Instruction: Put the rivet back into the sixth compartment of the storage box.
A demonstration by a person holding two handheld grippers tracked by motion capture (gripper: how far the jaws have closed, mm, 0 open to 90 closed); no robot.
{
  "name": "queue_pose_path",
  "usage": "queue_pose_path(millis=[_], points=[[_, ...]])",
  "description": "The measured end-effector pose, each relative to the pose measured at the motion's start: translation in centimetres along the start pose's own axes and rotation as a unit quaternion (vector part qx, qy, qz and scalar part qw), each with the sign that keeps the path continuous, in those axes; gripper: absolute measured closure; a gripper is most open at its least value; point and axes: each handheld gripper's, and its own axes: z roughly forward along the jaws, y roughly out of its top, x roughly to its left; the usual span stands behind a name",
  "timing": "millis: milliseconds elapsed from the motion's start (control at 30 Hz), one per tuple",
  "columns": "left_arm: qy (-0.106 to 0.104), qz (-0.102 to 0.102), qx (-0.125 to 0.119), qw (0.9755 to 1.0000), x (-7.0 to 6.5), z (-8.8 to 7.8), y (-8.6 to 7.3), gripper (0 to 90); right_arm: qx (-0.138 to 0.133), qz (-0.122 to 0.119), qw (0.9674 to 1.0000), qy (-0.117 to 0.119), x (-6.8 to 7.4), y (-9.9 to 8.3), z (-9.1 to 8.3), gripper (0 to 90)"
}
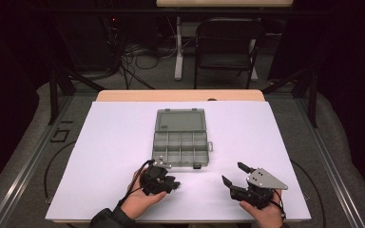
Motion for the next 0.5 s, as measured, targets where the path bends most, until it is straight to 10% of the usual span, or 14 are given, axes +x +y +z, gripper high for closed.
queue_pose_path(millis=[500], points=[[0.003,0.003,0.018,0.9998,-0.05,0.95,-0.32,70.9,0.001,-0.002,1.0000,0.004,-0.02,0.03,-0.01,28.1]])
